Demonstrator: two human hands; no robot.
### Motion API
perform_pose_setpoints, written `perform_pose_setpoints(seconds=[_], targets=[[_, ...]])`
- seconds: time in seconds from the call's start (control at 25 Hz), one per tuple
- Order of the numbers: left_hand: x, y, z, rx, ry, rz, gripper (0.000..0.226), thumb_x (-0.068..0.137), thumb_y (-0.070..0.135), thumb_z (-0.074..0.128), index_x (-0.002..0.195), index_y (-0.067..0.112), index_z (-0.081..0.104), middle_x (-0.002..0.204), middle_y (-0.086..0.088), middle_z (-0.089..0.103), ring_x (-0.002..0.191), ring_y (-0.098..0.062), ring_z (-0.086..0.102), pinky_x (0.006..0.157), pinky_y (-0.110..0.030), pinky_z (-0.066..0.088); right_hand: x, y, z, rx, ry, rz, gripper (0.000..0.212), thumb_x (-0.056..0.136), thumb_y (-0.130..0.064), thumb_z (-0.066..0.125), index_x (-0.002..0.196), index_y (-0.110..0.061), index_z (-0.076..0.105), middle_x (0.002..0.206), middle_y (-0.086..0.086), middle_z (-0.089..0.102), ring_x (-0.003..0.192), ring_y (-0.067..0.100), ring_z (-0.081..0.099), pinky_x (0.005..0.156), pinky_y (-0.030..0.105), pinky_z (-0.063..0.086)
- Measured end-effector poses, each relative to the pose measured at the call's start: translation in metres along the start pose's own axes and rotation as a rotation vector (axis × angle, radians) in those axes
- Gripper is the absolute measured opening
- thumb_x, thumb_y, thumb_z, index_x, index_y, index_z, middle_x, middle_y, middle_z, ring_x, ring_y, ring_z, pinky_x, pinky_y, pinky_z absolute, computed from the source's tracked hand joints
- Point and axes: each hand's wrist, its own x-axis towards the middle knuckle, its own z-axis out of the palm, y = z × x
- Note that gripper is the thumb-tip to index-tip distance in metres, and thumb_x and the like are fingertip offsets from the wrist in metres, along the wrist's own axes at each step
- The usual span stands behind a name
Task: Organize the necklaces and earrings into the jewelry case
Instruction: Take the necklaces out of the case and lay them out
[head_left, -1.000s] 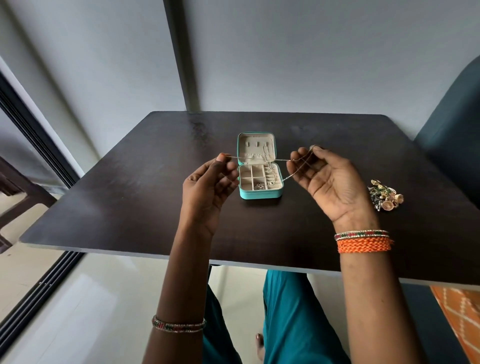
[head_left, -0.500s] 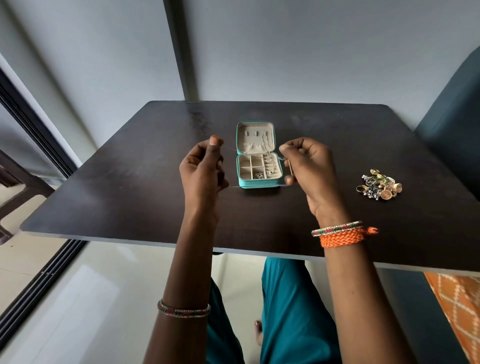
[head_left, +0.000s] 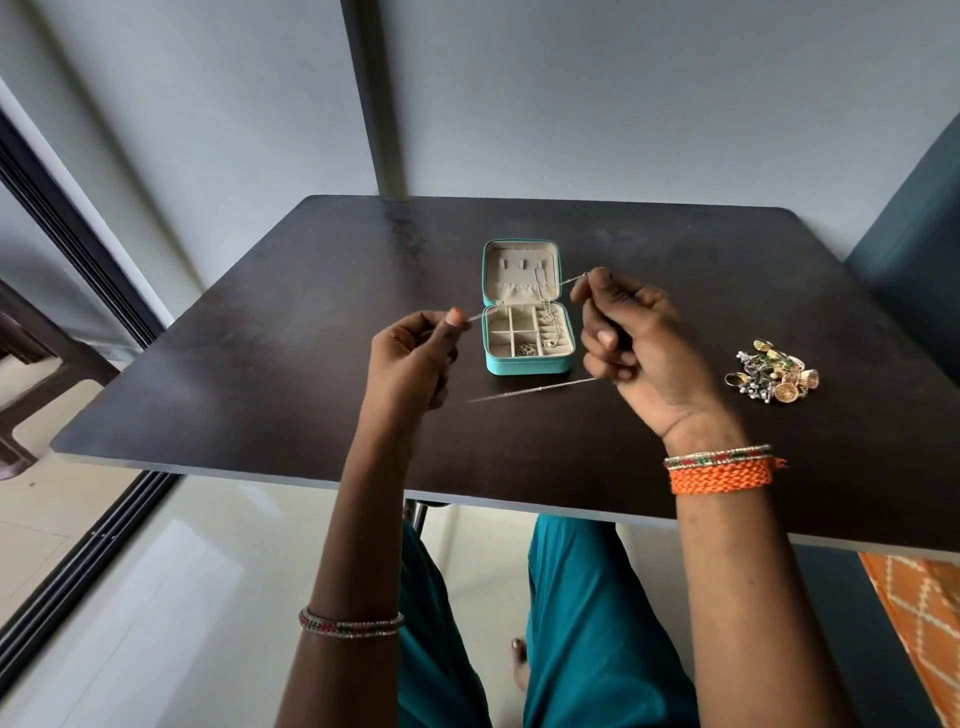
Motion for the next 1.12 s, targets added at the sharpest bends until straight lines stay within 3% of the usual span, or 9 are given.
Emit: perform_pose_setpoints(seconds=[0.24, 0.4, 0.52, 0.64, 0.72, 0.84, 0.96, 1.04, 1.12], targets=[[-0.008, -0.005, 0.004, 0.114, -0.044, -0.048, 0.025, 0.097, 0.021, 0.05, 0.074, 0.014, 0.059, 0.047, 0.012, 0.043, 0.045, -0.004, 0.034, 0.046, -0.018, 0.029, -0.002, 0.005, -0.008, 0.044, -0.015, 0.059, 0.025, 0.097, -0.011, 0.041, 0.106, -0.008, 0.064, 0.063, -0.002, 0.055, 0.04, 0.001, 0.034, 0.035, 0.013, 0.023], [-0.005, -0.011, 0.001, -0.277, -0.112, -0.173, 0.028, 0.092, 0.019, 0.044, 0.065, 0.013, 0.05, 0.066, -0.004, 0.054, 0.065, -0.016, 0.052, 0.069, -0.031, 0.044, -0.003, 0.003, 0.001, 0.084, -0.195, 0.151, 0.032, 0.091, -0.027, 0.046, 0.115, -0.015, 0.062, 0.082, 0.002, 0.067, 0.055, 0.006, 0.054, 0.043, 0.017, 0.038], [-0.004, -0.018, 0.0, -0.468, -0.301, -0.194, 0.027, 0.085, 0.034, 0.048, 0.069, 0.012, 0.049, 0.057, 0.0, 0.046, 0.061, -0.016, 0.047, 0.071, -0.031, 0.05, 0.002, -0.002, 0.015, 0.064, -0.223, 0.183, 0.033, 0.089, -0.035, 0.047, 0.106, -0.014, 0.065, 0.077, 0.002, 0.067, 0.061, 0.009, 0.061, 0.06, 0.022, 0.047], [-0.006, -0.025, 0.008, -0.275, -0.352, -0.189, 0.015, 0.082, 0.029, 0.054, 0.082, 0.015, 0.054, 0.053, 0.006, 0.04, 0.047, -0.007, 0.034, 0.048, -0.021, 0.038, 0.007, 0.002, 0.023, 0.007, -0.068, 0.166, 0.025, 0.092, -0.029, 0.052, 0.084, -0.011, 0.068, 0.067, 0.0, 0.062, 0.064, 0.01, 0.06, 0.066, 0.025, 0.047], [-0.008, -0.029, 0.013, -0.098, -0.384, -0.181, 0.014, 0.087, 0.028, 0.061, 0.093, 0.015, 0.059, 0.058, 0.007, 0.045, 0.044, -0.004, 0.028, 0.039, -0.017, 0.023, 0.012, 0.006, 0.022, -0.005, 0.035, 0.099, 0.027, 0.095, -0.019, 0.051, 0.077, -0.007, 0.067, 0.062, 0.001, 0.055, 0.054, 0.008, 0.05, 0.053, 0.018, 0.044], [-0.01, -0.031, 0.02, 0.135, -0.294, -0.173, 0.017, 0.092, 0.022, 0.059, 0.102, 0.01, 0.065, 0.054, 0.013, 0.056, 0.04, -0.003, 0.034, 0.036, -0.014, 0.026, 0.019, 0.0, 0.011, -0.319, 0.17, -0.02, 0.028, 0.098, -0.014, 0.049, 0.079, -0.009, 0.068, 0.062, -0.001, 0.051, 0.044, 0.002, 0.039, 0.041, 0.012, 0.032], [-0.008, -0.039, 0.027, -0.028, 0.006, -0.178, 0.011, 0.091, 0.019, 0.063, 0.093, 0.009, 0.067, 0.056, 0.009, 0.057, 0.043, -0.003, 0.04, 0.039, -0.015, 0.036, 0.023, -0.007, -0.003, -0.776, 0.4, -0.133, 0.019, 0.092, -0.015, 0.057, 0.084, -0.011, 0.074, 0.061, -0.005, 0.06, 0.05, -0.005, 0.053, 0.052, 0.009, 0.038], [-0.006, -0.041, 0.031, -0.143, 0.137, -0.206, 0.008, 0.09, 0.013, 0.063, 0.093, 0.007, 0.066, 0.066, 0.0, 0.061, 0.049, -0.003, 0.052, 0.048, -0.017, 0.049, 0.022, -0.006, -0.011, -0.841, 0.529, -0.208, 0.014, 0.088, -0.015, 0.062, 0.083, -0.01, 0.075, 0.064, -0.002, 0.067, 0.059, 0.0, 0.059, 0.061, 0.017, 0.045], [-0.007, -0.04, 0.034, -0.258, 0.1, -0.242, 0.006, 0.091, 0.009, 0.06, 0.092, 0.006, 0.064, 0.07, -0.003, 0.065, 0.054, -0.004, 0.057, 0.054, -0.018, 0.054, 0.026, -0.006, -0.022, -0.752, 0.627, -0.252, 0.016, 0.087, -0.012, 0.061, 0.076, -0.011, 0.073, 0.065, 0.002, 0.068, 0.058, 0.008, 0.062, 0.059, 0.025, 0.051]])
